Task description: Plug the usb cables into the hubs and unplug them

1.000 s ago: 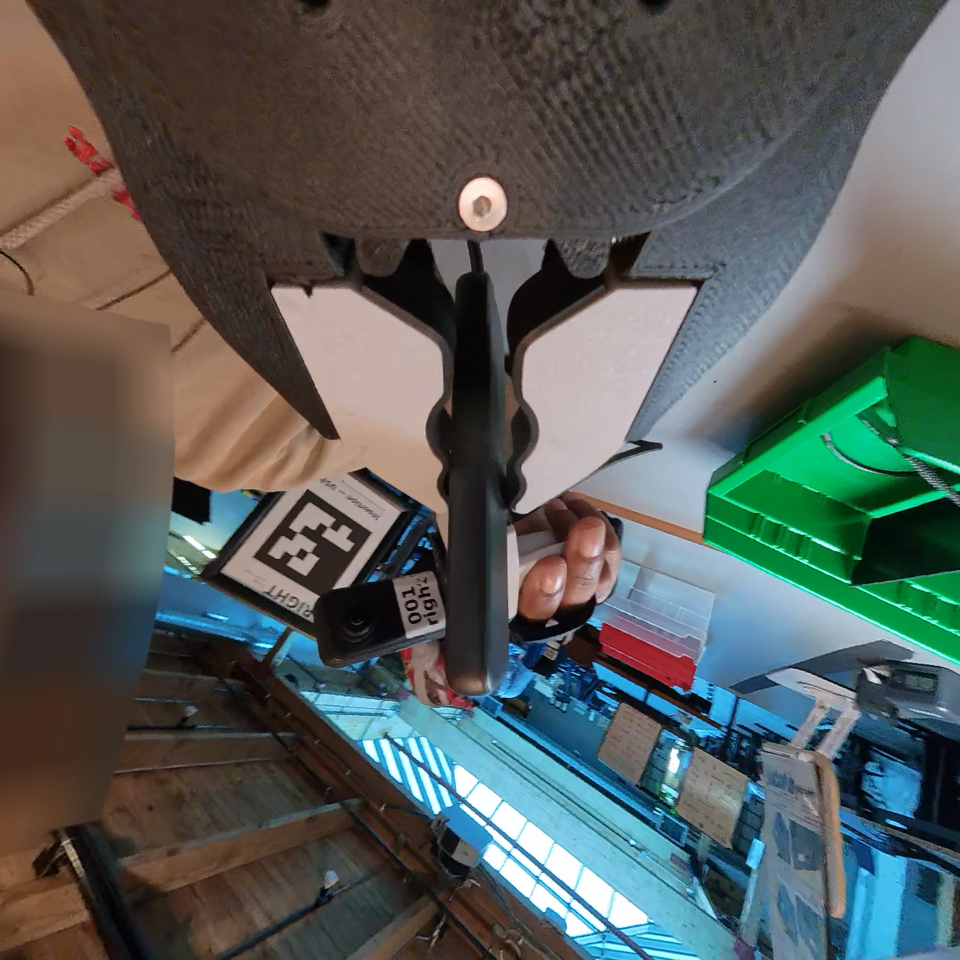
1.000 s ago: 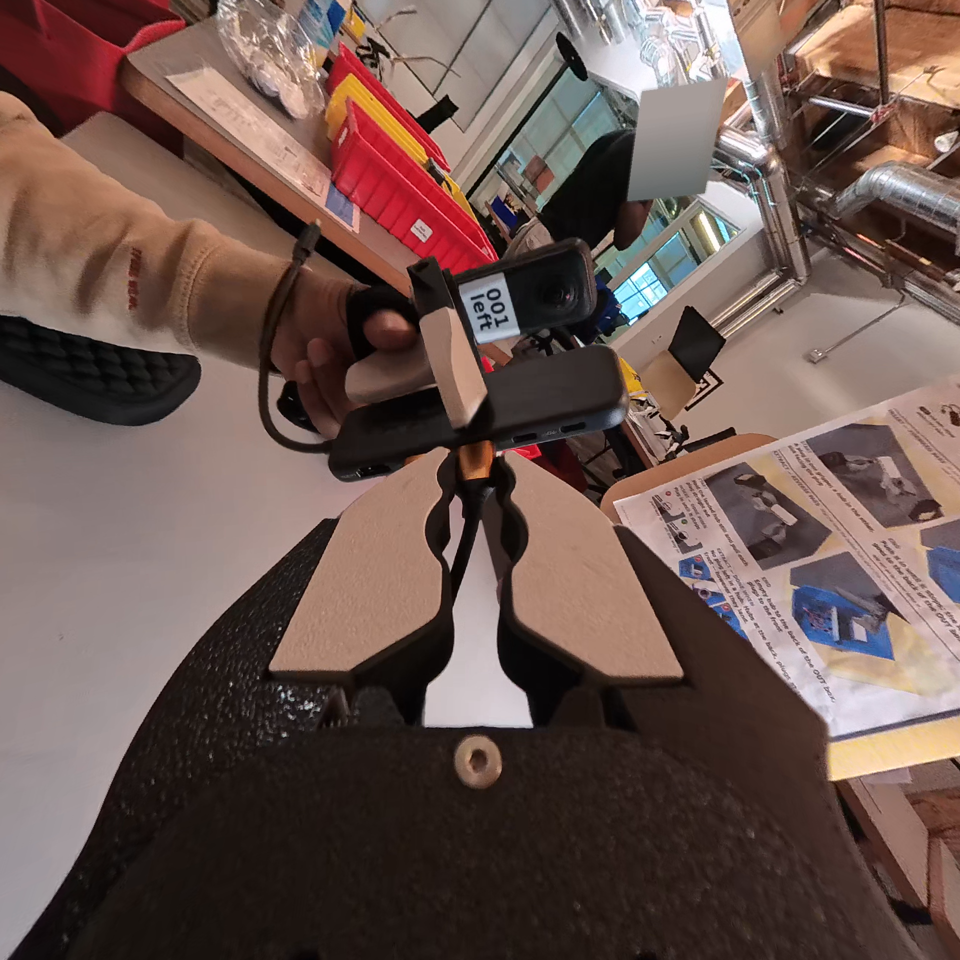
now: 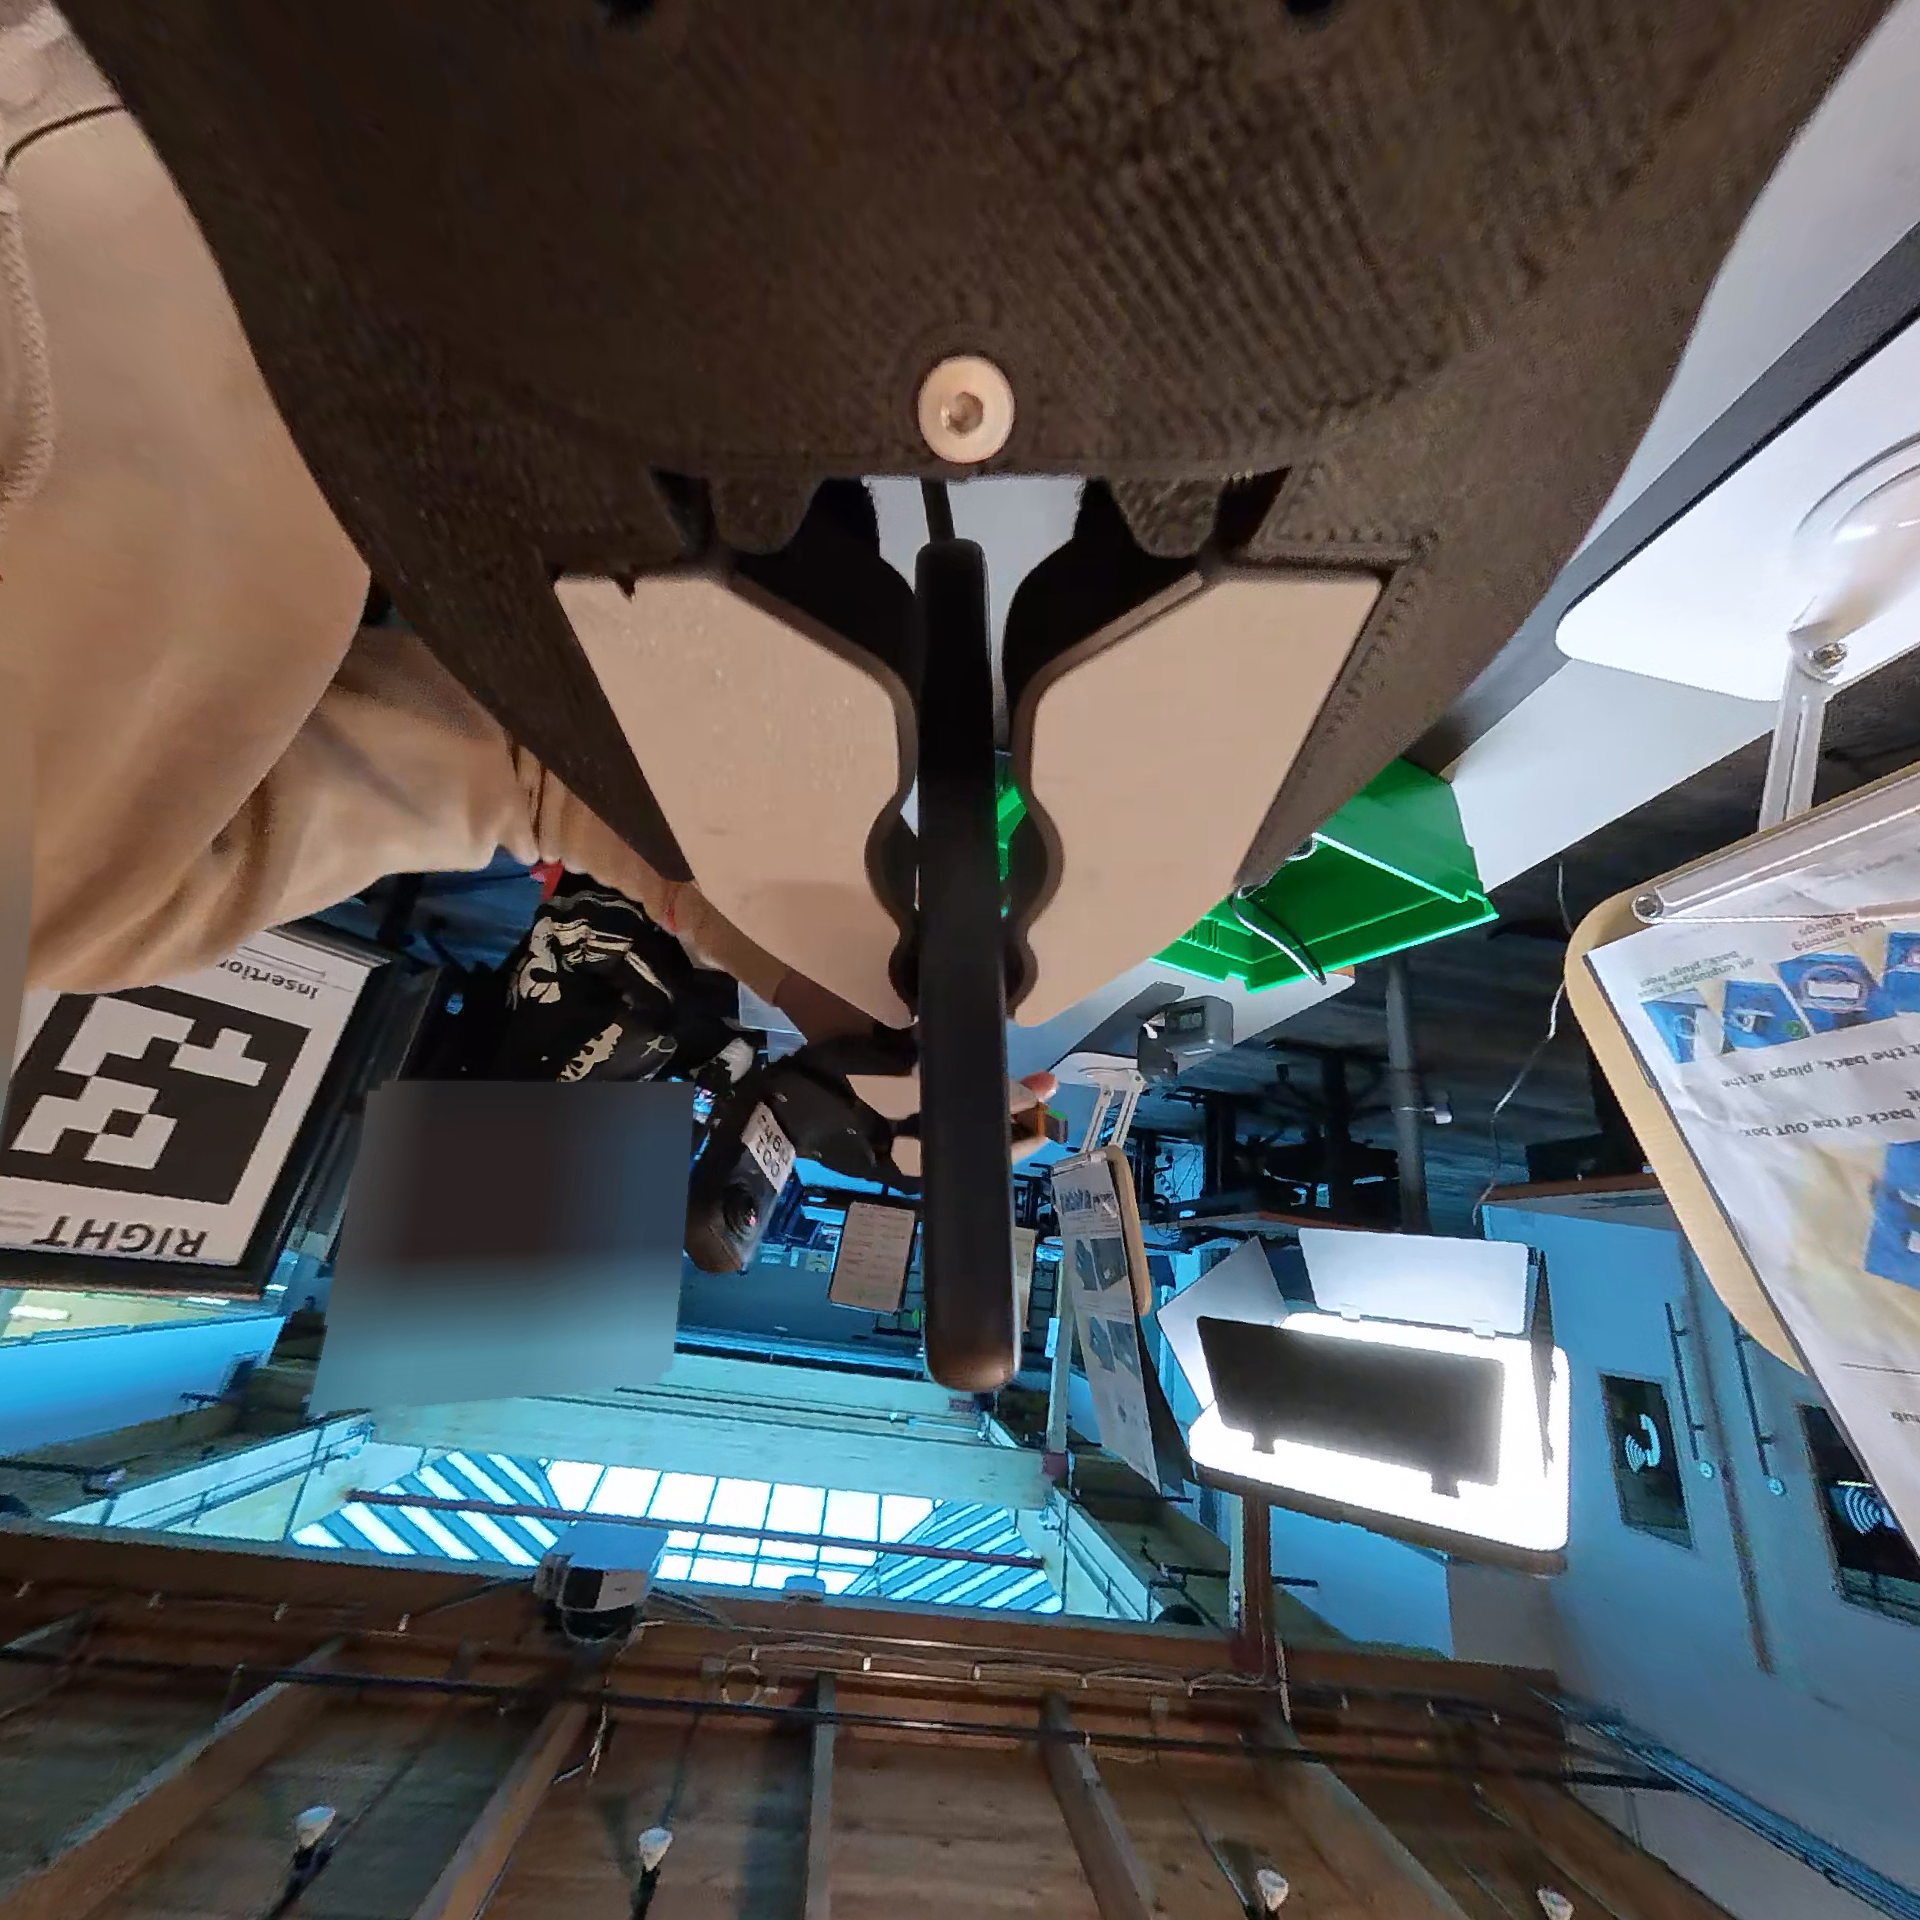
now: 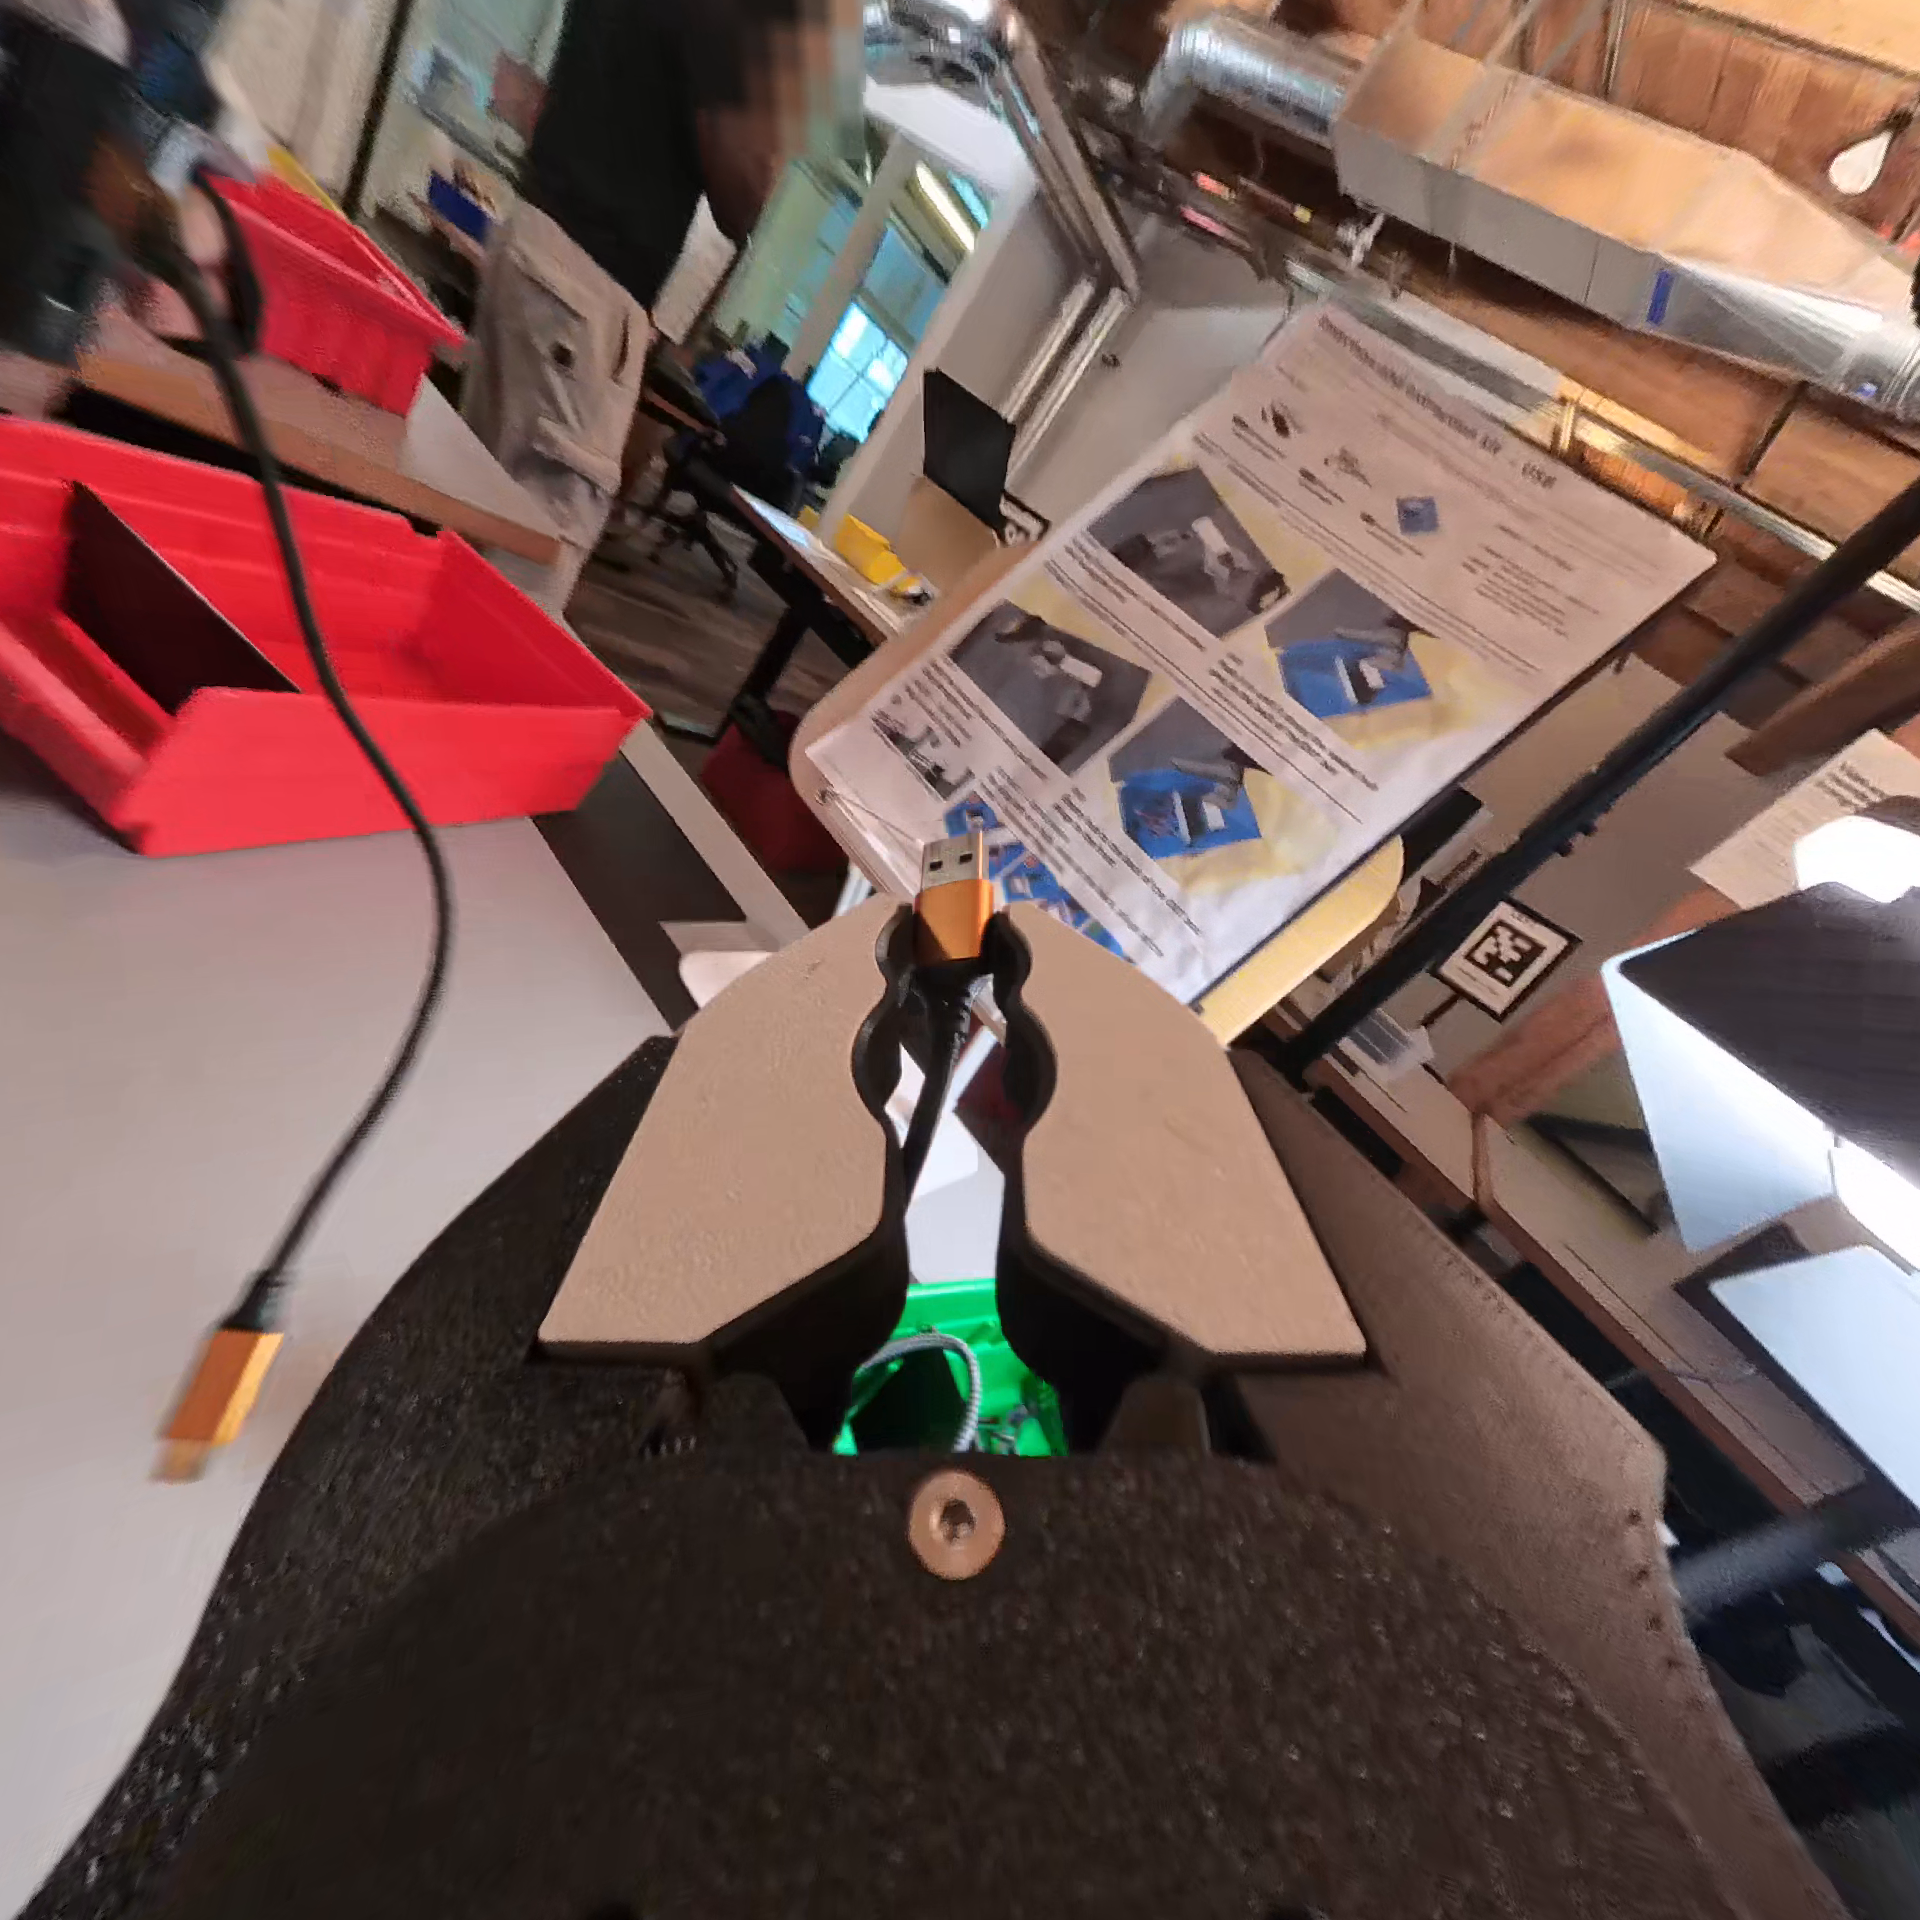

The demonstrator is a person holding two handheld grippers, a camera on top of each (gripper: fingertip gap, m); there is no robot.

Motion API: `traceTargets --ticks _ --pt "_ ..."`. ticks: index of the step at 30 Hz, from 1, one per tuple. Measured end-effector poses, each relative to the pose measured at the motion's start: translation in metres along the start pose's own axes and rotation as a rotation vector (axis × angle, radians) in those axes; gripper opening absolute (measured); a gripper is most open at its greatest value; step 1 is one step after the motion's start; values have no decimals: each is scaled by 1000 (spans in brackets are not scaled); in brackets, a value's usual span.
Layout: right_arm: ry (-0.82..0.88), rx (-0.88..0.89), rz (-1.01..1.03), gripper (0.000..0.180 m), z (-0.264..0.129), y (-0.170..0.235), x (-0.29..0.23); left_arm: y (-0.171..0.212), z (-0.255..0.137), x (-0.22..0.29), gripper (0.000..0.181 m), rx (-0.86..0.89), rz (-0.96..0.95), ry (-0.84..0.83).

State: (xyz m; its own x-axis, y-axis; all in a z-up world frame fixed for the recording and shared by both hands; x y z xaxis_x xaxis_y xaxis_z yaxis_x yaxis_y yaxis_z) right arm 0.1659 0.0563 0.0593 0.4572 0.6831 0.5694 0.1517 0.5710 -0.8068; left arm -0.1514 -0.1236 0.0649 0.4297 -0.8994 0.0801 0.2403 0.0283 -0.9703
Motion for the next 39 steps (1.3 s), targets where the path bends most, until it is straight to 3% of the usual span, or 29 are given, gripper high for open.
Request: traceTargets --ticks 5,12,17,21,28,34,39 --pt "-25 -68 -72 14 34 12 34 5 3 -5 13 -35 -15 -16" --pt "95 -78 -138 14 59 37 70 12 7 -8 13 -79 -14 -39" --pt "-130 -289 -72 13 42 92 39 14 10 -8 13 -100 -16 -26" --pt "-361 -582 -57 7 26 124 21 17 14 -9 13 -111 -25 -16" --pt "-432 -851 -174 9 20 148 8 19 18 -7 13 -121 -24 -10" --pt "-388 -733 -61 45 29 120 -1 21 19 -7 13 -119 -33 -2" --pt "-416 -395 102 49 34 54 -23 25 20 -10 13 -106 -56 9"
Point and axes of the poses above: each gripper's, where its closed fingertips meet, z out along the fingers, y out of its underside, x = y × z across the jaws, the point moved 10 cm from there along -z, back along the fingers, and after that the axes turned 10 degrees about y, right-handed, at the moved point
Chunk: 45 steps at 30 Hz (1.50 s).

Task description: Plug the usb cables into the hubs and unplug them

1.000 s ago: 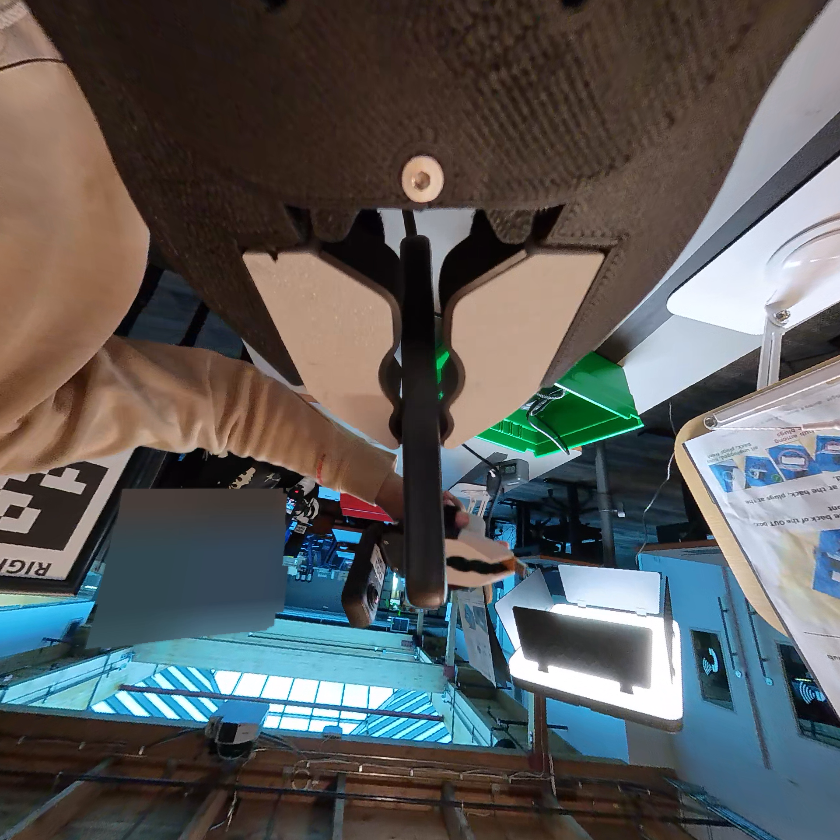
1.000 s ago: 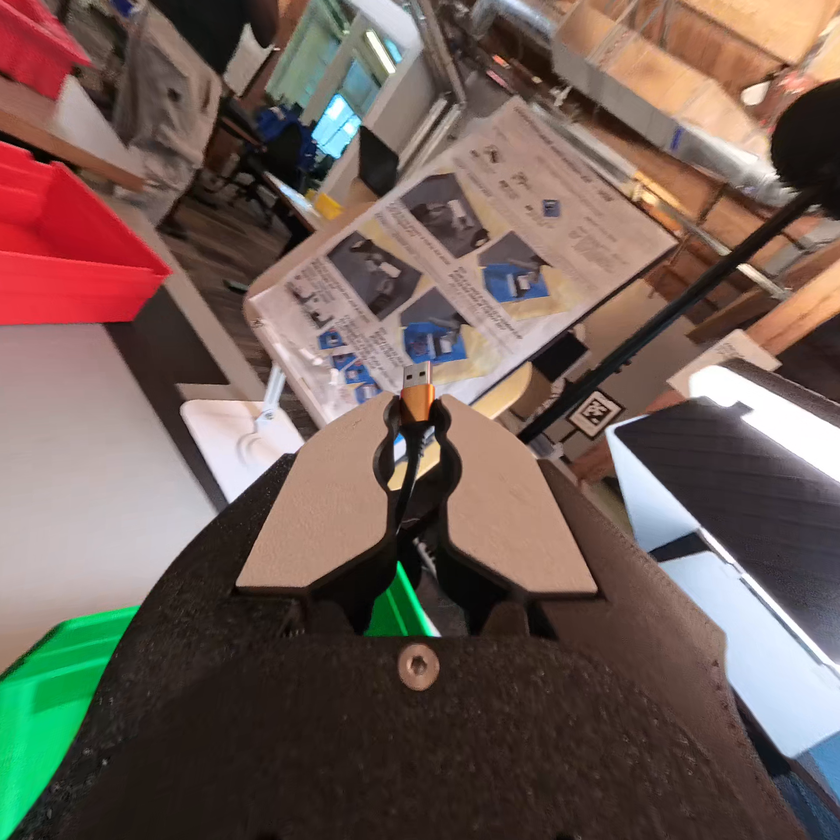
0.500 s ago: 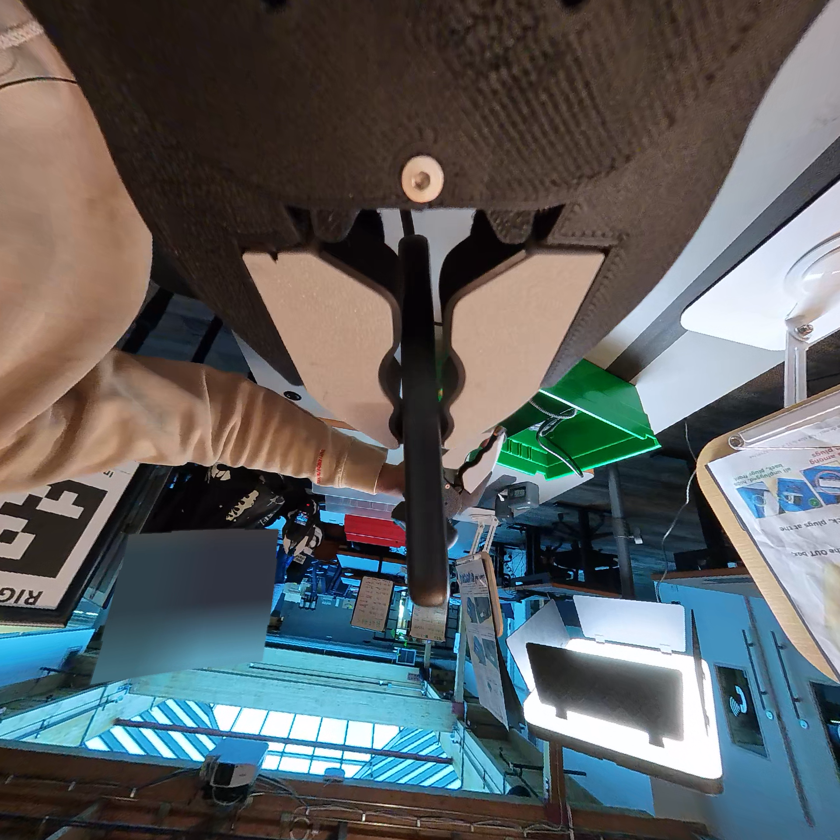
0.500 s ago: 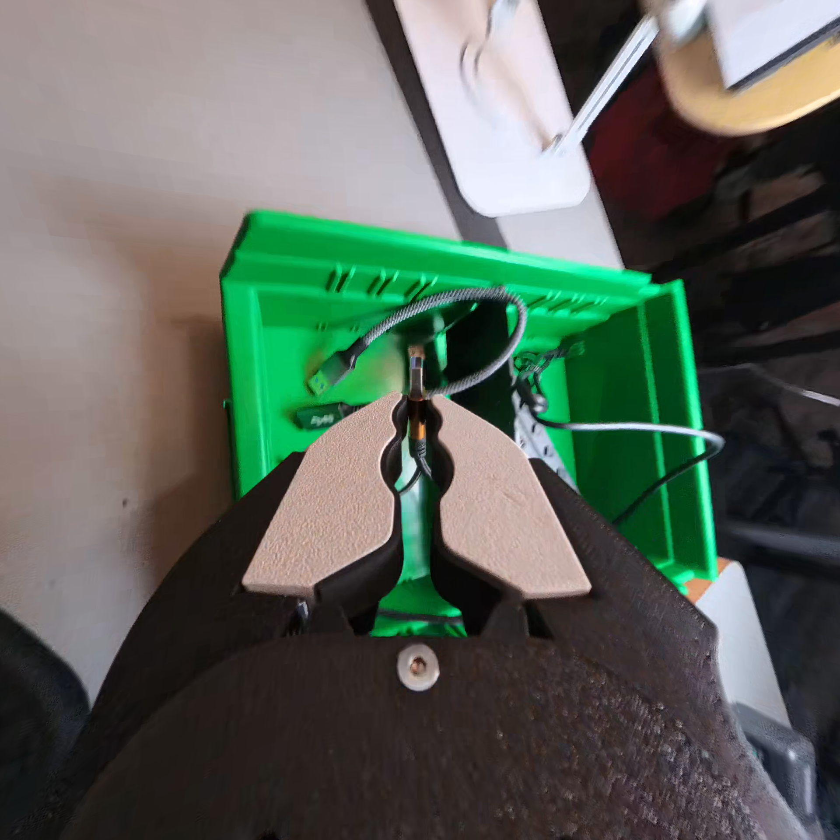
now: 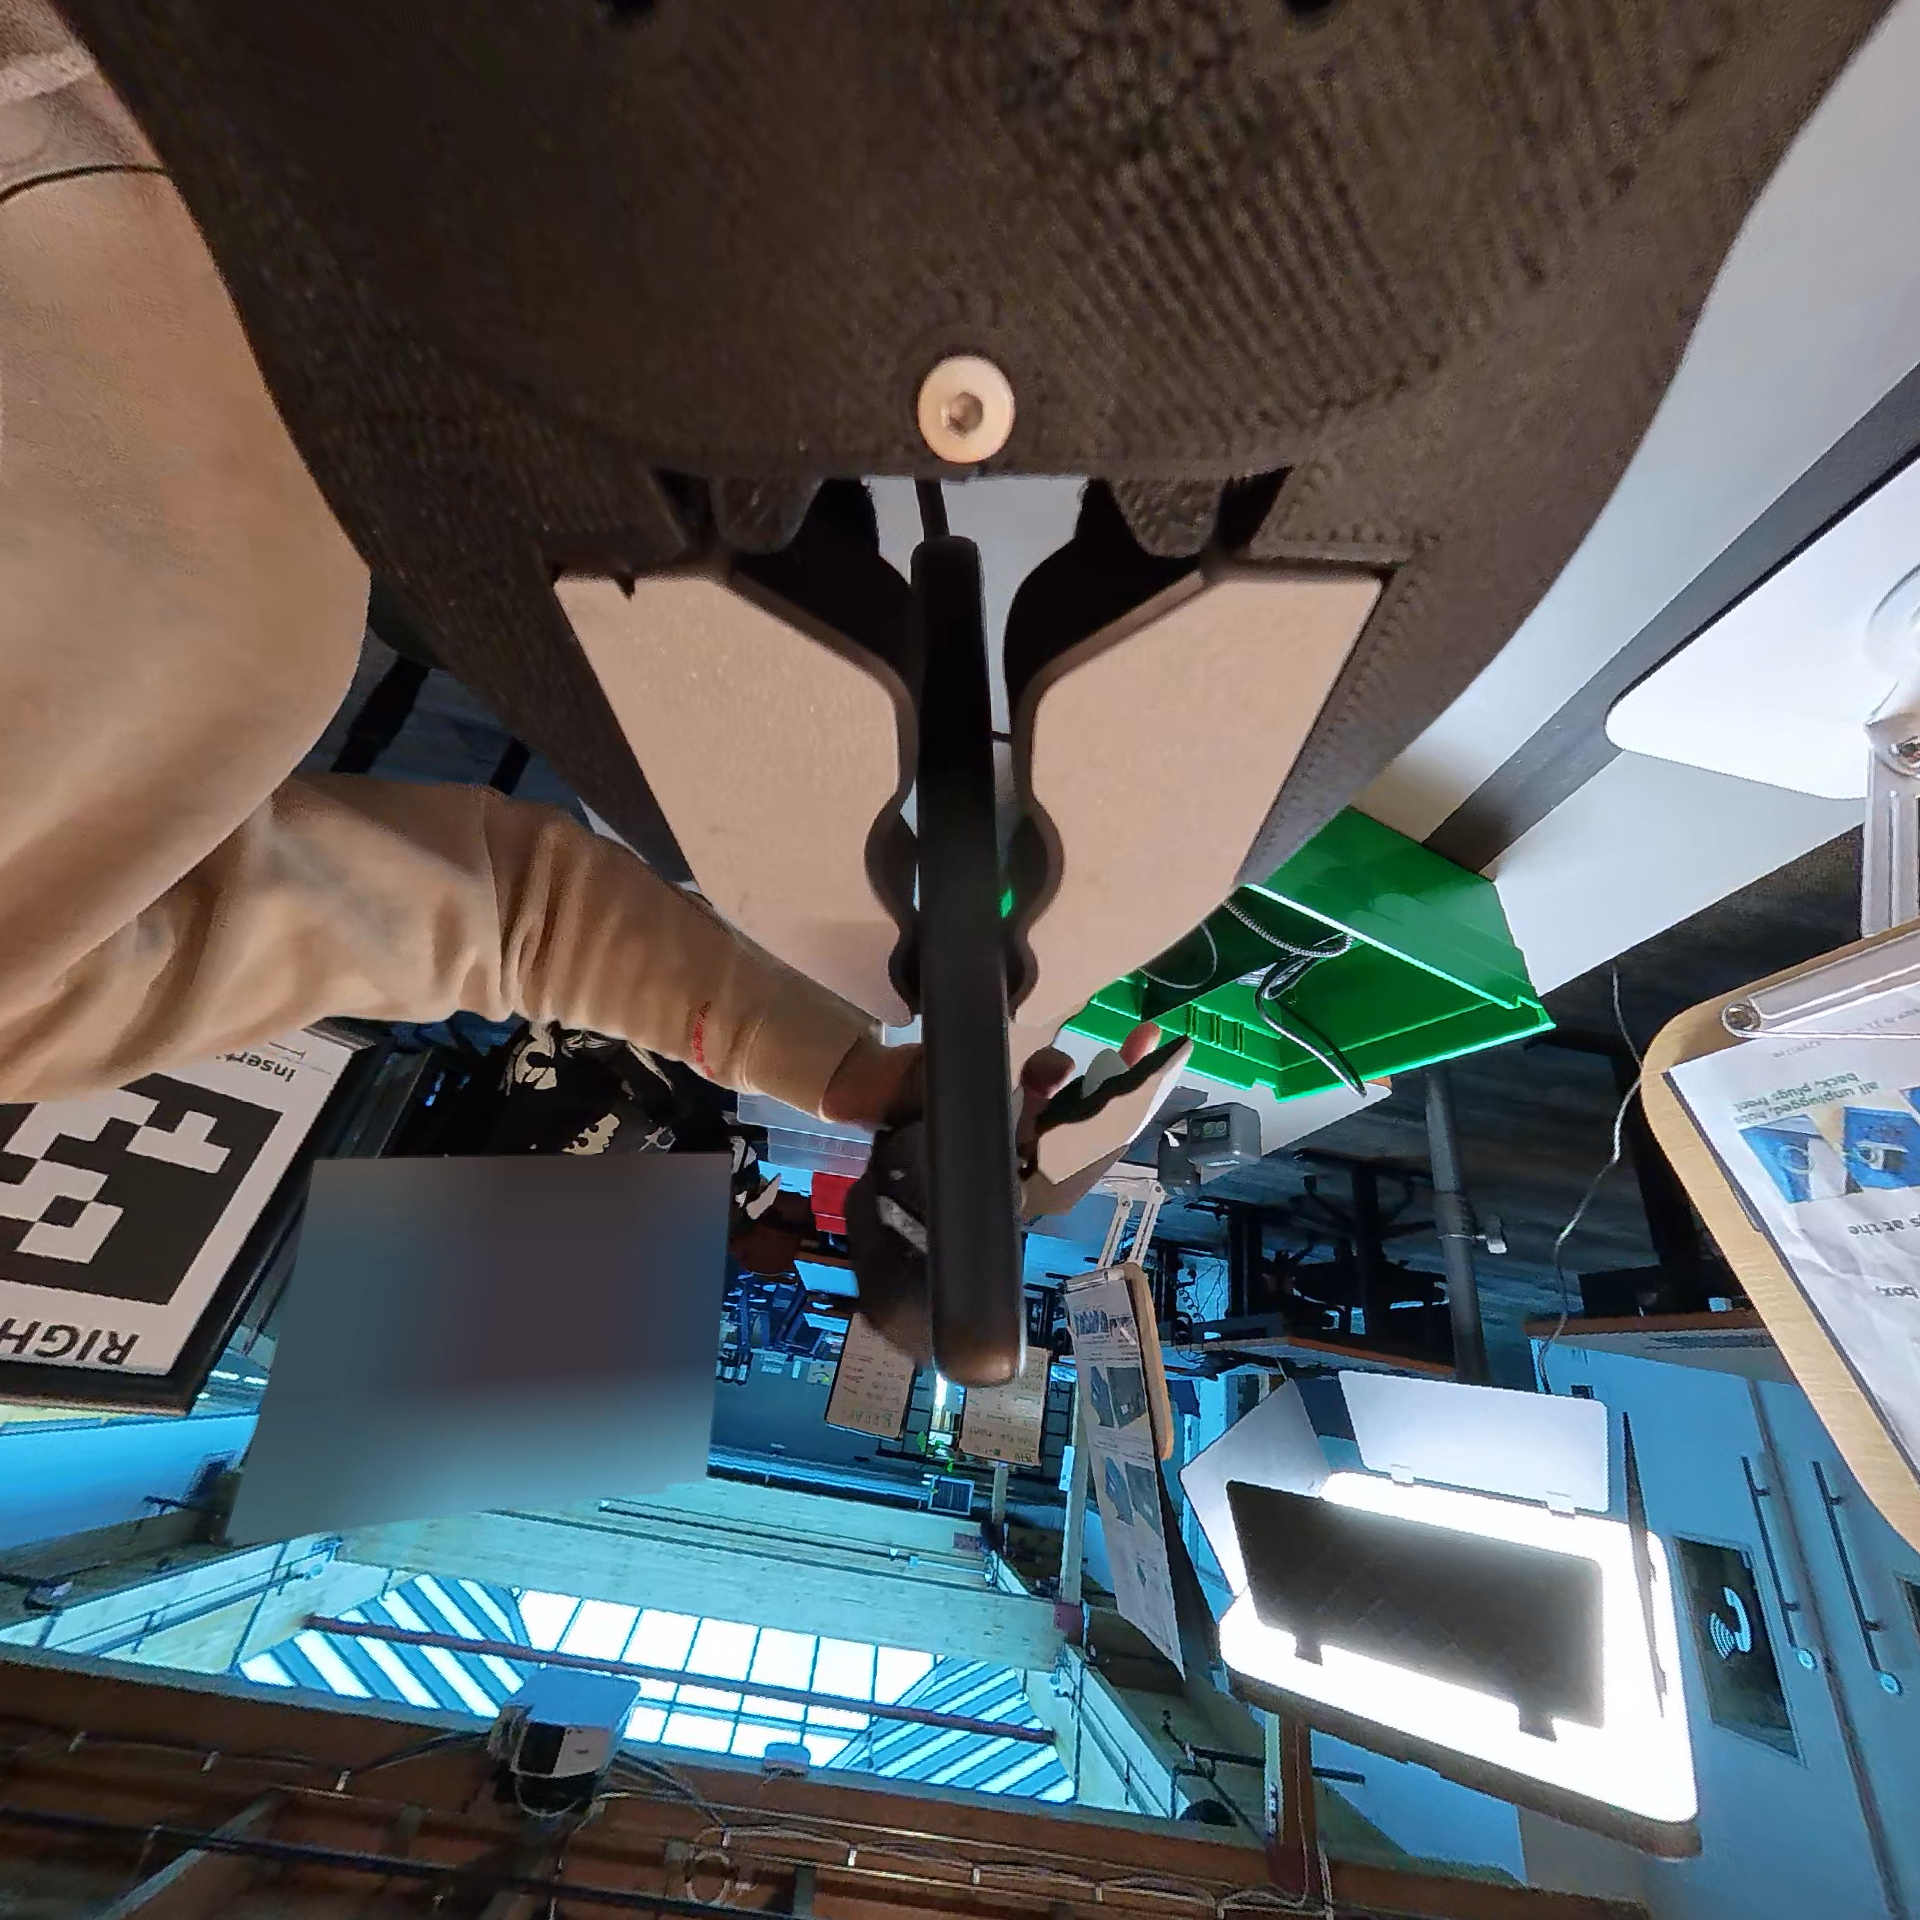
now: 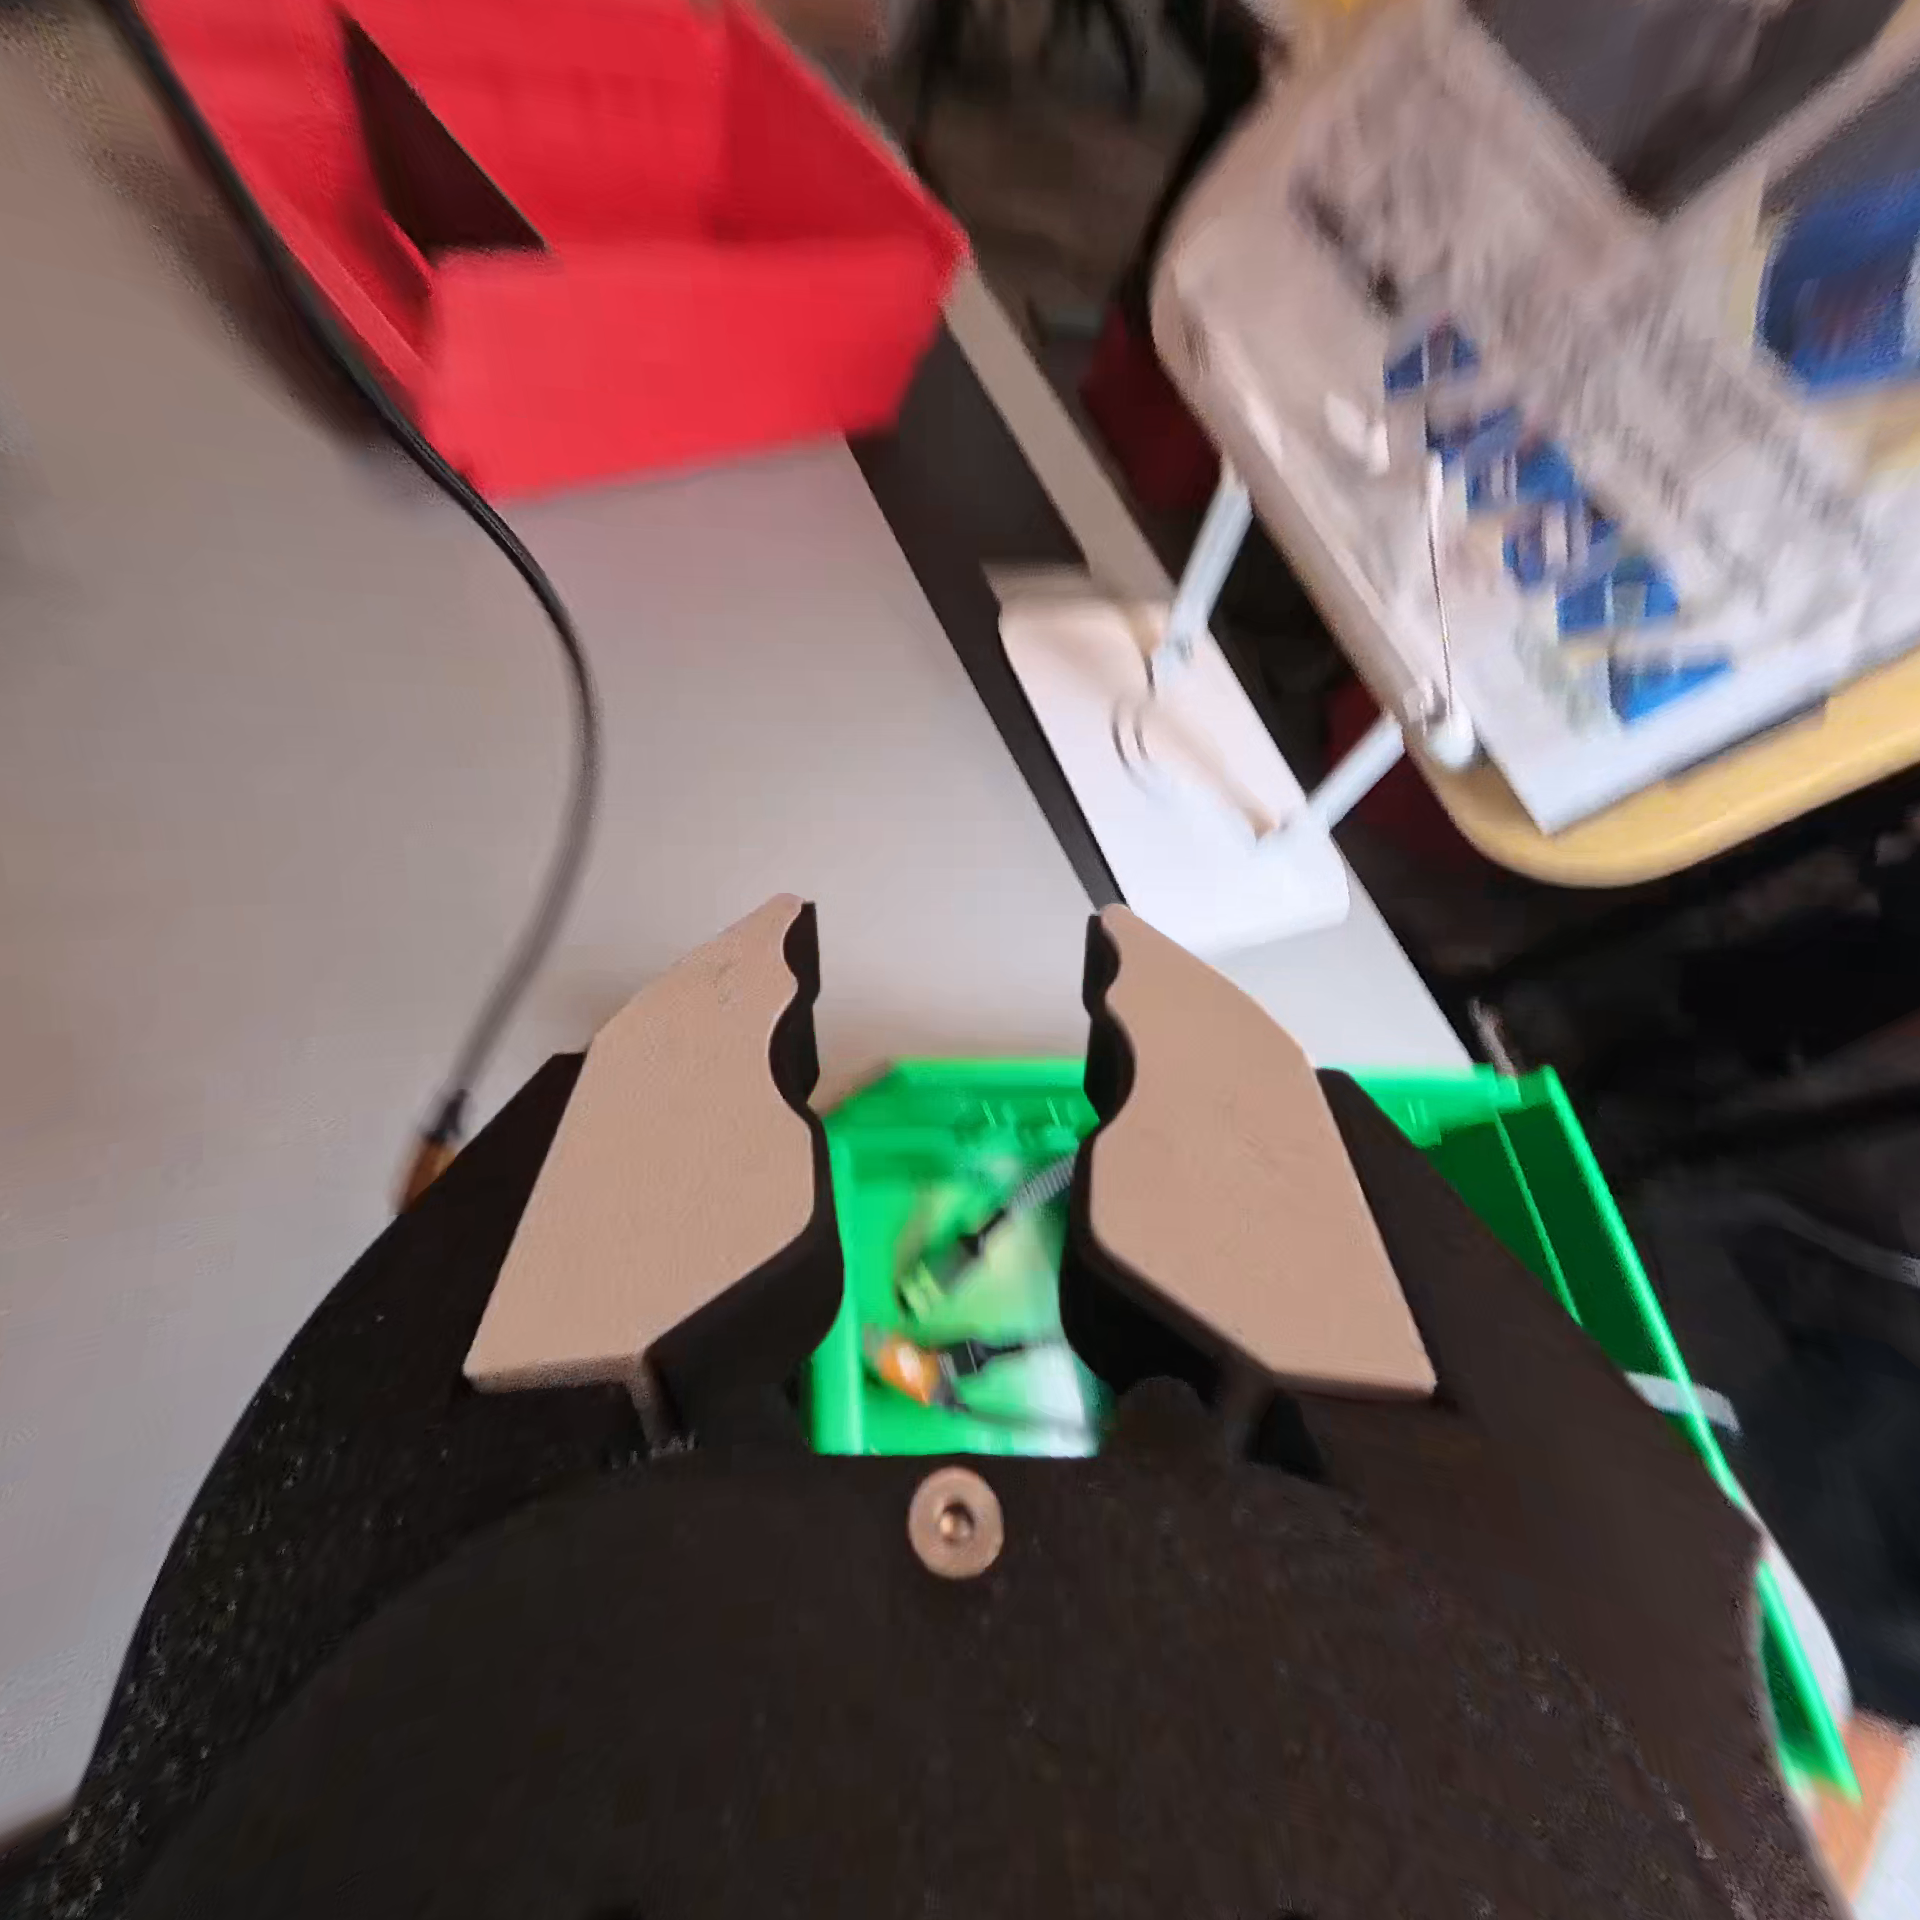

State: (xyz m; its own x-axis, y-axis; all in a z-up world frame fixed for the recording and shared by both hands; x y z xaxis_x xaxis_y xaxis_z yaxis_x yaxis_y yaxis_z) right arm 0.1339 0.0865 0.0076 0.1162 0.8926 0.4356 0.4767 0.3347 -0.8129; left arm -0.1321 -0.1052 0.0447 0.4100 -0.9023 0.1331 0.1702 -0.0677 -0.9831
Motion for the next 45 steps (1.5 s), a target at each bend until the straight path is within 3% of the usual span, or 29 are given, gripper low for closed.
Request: traceTargets --ticks 6,10,22,26,30,40,43,45 --pt "7 397 -181 40 -7 -67 -73 9 8 -6 12 50 -80 44" --pt "96 478 -372 31 -1 -86 -108 18 18 -9 13 84 -151 89" --pt "137 496 -480 15 6 -77 -124 34 36 -12 13 42 -208 157" --pt "134 498 -462 14 2 -75 -121 34 33 -11 23 -33 -184 168" --pt "135 484 -479 14 1 -78 -121 32 32 -9 14 -67 -160 162" --pt "105 536 -573 14 13 -110 -115 8 8 -5 12 -43 -128 118" --pt "100 559 -552 14 17 -106 -114 6 4 -5 12 -71 -110 96" --pt "140 534 -539 14 12 -95 -99 -2 -15 -12 12 30 -130 59"
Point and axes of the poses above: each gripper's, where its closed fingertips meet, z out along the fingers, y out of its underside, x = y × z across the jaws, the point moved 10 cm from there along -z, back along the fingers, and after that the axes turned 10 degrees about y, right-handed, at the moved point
